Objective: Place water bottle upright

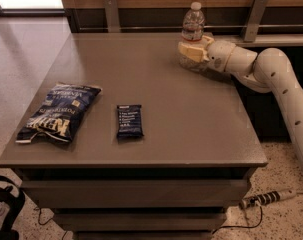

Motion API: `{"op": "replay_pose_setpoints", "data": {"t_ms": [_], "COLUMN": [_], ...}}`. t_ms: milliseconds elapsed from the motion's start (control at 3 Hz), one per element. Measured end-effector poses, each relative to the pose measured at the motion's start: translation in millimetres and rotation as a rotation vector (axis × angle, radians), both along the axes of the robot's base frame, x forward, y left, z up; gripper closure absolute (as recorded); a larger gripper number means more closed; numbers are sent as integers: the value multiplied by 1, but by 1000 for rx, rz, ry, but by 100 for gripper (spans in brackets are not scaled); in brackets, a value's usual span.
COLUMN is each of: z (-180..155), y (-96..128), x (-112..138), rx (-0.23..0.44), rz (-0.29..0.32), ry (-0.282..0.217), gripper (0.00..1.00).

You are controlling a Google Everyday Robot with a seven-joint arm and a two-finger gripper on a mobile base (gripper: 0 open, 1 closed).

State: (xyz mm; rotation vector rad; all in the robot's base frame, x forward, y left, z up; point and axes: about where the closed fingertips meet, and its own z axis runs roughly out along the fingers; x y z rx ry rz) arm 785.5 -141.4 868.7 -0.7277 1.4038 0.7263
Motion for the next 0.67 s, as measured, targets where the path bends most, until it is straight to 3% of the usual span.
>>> {"op": "replay_pose_setpoints", "data": {"t_ms": [667], "z": [3], "y": [0], "x": [0], "rx": [0], "rz": [0], "ry": [0], "gripper": [59]}}
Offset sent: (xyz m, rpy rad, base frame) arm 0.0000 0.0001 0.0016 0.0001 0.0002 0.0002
